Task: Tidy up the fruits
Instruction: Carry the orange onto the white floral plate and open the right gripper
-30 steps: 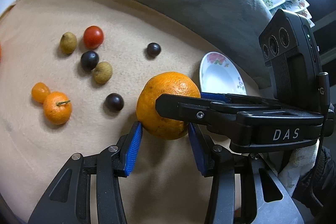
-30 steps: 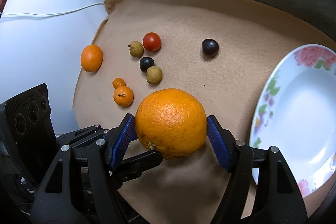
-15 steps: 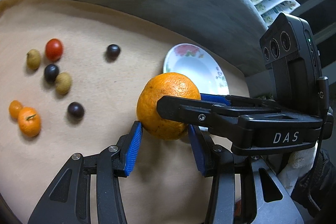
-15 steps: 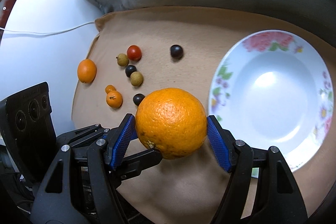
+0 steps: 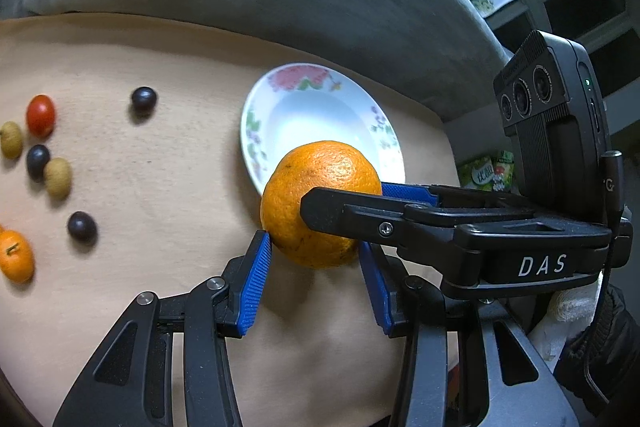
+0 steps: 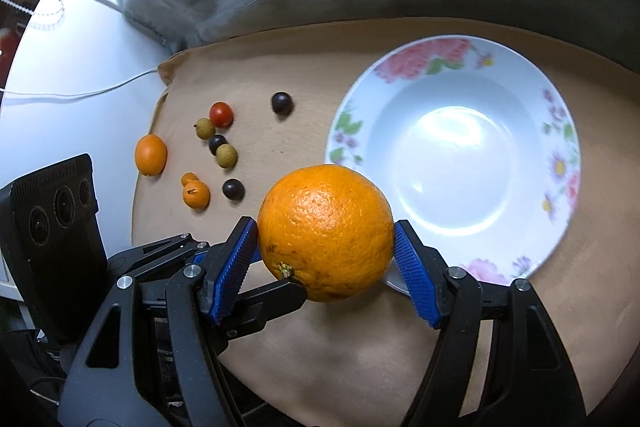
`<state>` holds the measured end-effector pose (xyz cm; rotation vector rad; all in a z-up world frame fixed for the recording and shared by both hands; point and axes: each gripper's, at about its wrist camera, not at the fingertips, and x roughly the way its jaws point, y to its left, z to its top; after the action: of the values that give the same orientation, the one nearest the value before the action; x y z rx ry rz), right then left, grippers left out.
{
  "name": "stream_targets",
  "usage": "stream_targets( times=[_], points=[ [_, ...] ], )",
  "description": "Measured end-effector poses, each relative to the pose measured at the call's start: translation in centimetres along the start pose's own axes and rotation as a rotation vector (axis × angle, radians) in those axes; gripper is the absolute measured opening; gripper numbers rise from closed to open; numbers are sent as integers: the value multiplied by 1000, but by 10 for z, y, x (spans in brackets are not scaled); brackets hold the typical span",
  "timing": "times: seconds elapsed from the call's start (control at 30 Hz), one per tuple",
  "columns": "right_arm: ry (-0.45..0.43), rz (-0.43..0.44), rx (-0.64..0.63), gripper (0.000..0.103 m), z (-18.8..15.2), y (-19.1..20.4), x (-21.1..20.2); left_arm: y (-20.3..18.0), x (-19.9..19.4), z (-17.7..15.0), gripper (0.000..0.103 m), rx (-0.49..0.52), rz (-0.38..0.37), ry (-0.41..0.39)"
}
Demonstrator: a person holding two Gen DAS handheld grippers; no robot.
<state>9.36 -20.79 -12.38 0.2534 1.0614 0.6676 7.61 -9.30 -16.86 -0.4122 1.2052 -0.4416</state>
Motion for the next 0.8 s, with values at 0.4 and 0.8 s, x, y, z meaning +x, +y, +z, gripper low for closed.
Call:
stream_targets(
  times=[0.4,0.8],
  points=[
    [-9,-12,102,72,-11,-35,-11,-25,29,6,44,41,-20,57],
    [-57,-16,124,72,-10,-42,-28,-28,25,11,40,62,-11,34]
  ],
)
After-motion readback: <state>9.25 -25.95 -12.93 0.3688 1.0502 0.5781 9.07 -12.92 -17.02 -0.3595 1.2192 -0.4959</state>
